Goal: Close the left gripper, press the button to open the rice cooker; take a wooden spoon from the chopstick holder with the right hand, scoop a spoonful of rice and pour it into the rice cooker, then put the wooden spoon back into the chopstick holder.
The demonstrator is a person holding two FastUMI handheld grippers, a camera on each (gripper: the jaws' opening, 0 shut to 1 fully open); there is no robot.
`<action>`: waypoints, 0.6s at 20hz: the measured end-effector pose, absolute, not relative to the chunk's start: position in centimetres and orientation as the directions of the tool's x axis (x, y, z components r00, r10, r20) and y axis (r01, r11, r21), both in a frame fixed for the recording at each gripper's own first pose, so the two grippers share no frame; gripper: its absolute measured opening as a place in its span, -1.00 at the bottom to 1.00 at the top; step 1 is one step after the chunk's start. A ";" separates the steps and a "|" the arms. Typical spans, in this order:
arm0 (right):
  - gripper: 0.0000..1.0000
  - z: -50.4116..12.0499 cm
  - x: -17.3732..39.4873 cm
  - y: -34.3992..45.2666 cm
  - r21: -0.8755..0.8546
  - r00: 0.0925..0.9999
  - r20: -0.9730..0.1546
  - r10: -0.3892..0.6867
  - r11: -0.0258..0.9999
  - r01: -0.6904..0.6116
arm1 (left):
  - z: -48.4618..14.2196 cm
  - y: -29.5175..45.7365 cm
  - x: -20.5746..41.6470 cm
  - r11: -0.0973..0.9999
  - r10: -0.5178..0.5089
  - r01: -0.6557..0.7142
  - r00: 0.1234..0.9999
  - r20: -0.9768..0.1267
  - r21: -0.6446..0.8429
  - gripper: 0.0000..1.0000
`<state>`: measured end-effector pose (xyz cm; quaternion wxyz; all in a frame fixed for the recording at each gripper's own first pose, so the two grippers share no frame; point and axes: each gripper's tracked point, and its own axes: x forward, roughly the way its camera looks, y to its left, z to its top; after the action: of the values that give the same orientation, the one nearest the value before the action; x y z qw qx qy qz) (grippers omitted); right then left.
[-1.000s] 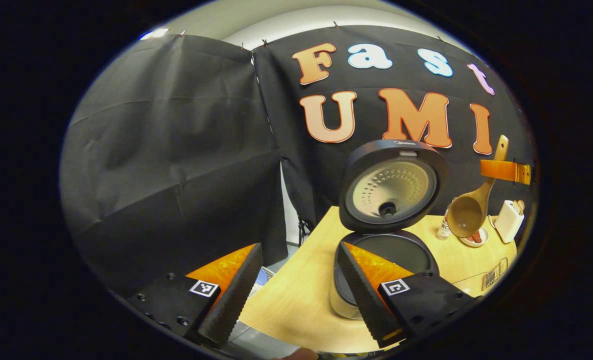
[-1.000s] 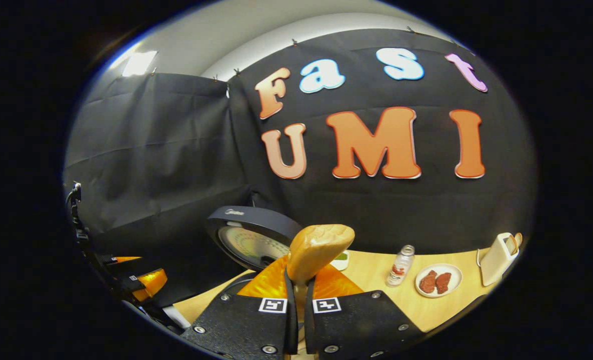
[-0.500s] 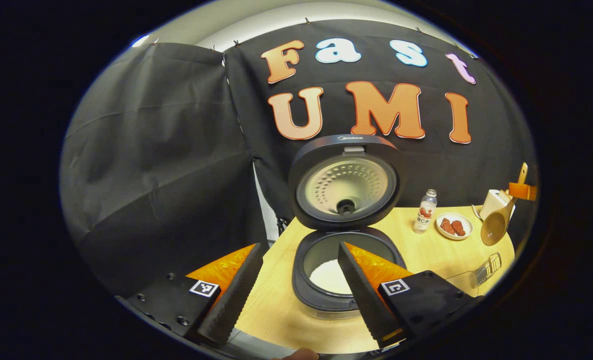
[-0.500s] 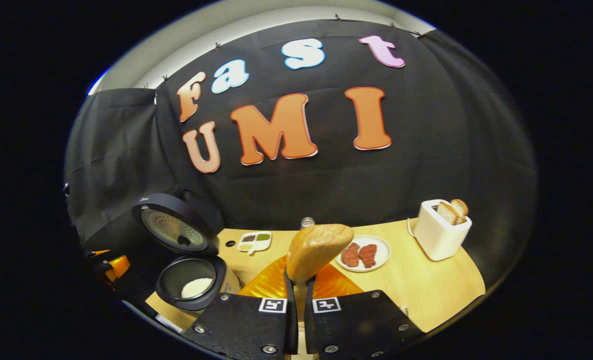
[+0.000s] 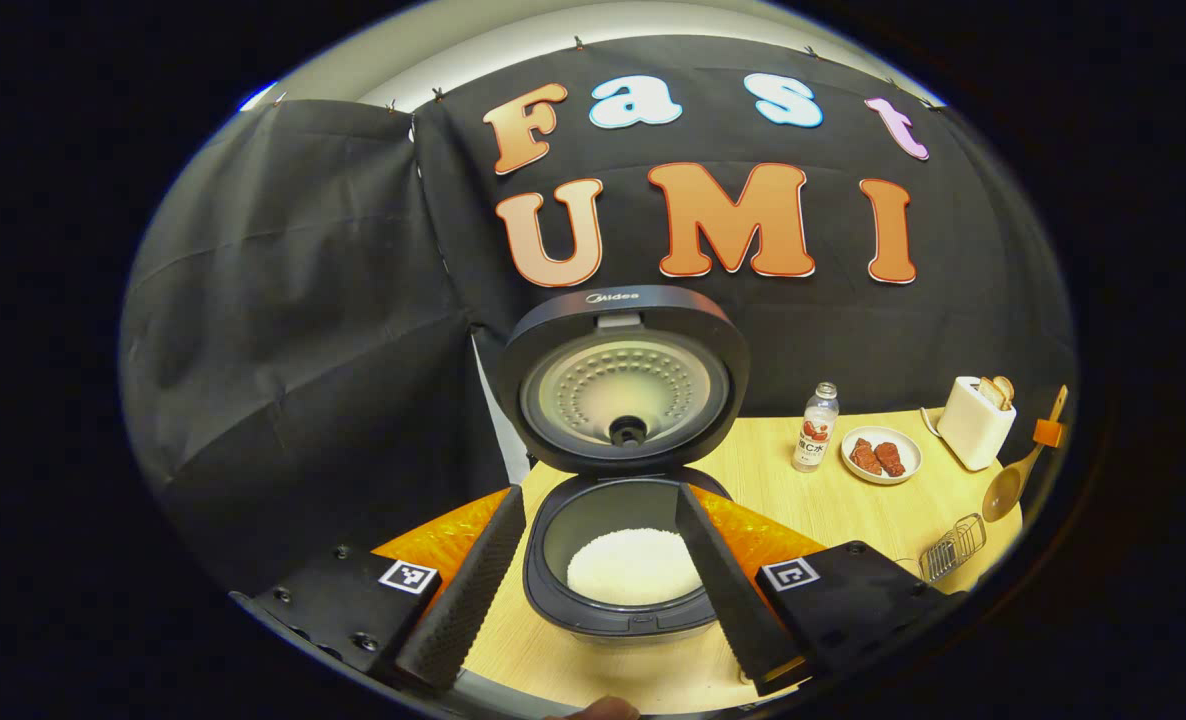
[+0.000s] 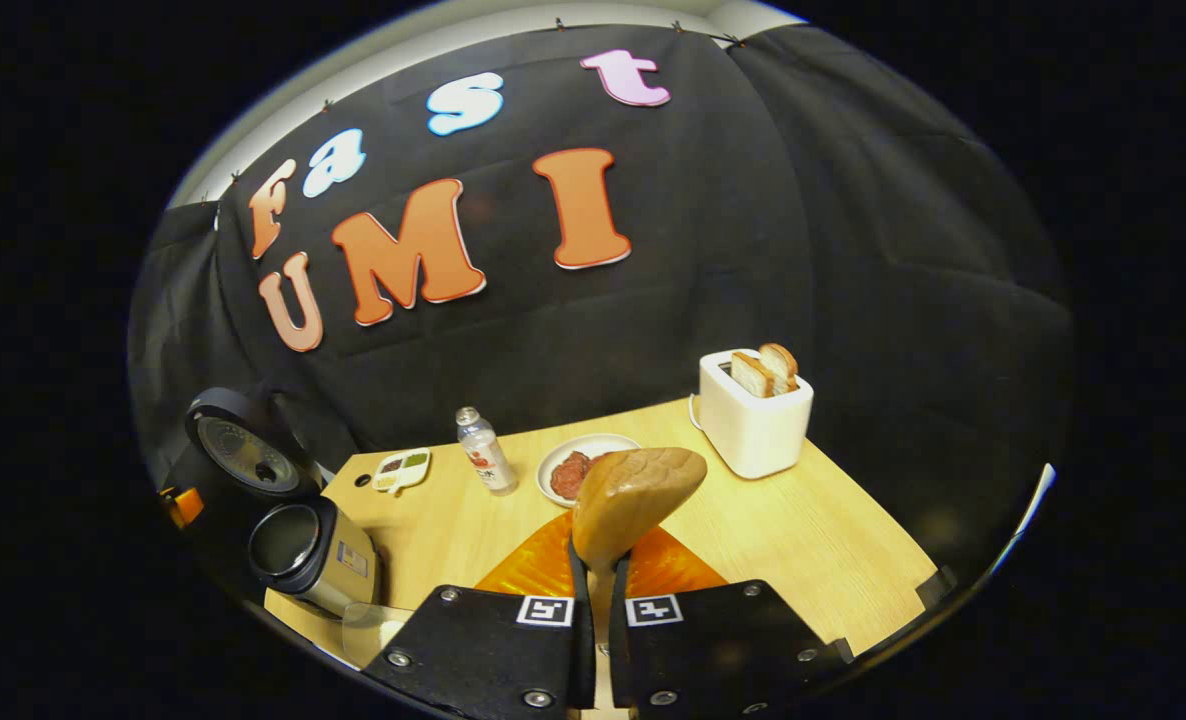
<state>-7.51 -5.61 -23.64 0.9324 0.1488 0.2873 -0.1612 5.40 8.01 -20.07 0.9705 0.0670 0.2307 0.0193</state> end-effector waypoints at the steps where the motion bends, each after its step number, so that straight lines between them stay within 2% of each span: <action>1: -0.90 -24.3 -7.8 -5.9 0.196 0.776 -0.592 -0.219 0.895 0.401 | -19.8 7.6 5.5 0.990 0.068 -0.006 0.895 -0.441 0.141 1.00; 4: -0.90 -26.7 -8.4 -6.1 0.226 0.765 -0.607 -0.214 0.877 0.425 | -19.1 7.0 5.4 0.989 0.078 -0.016 0.899 -0.431 0.147 0.96; 12: -0.87 -33.5 -9.0 -5.8 0.318 0.715 -0.678 -0.170 0.809 0.494 | -18.3 7.2 5.3 0.986 0.092 -0.022 0.902 -0.422 0.168 1.00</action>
<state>-9.00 -5.75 -33.53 0.8926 0.2464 0.3285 -0.1860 5.32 7.15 -18.25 0.9719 0.0799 0.2193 0.0292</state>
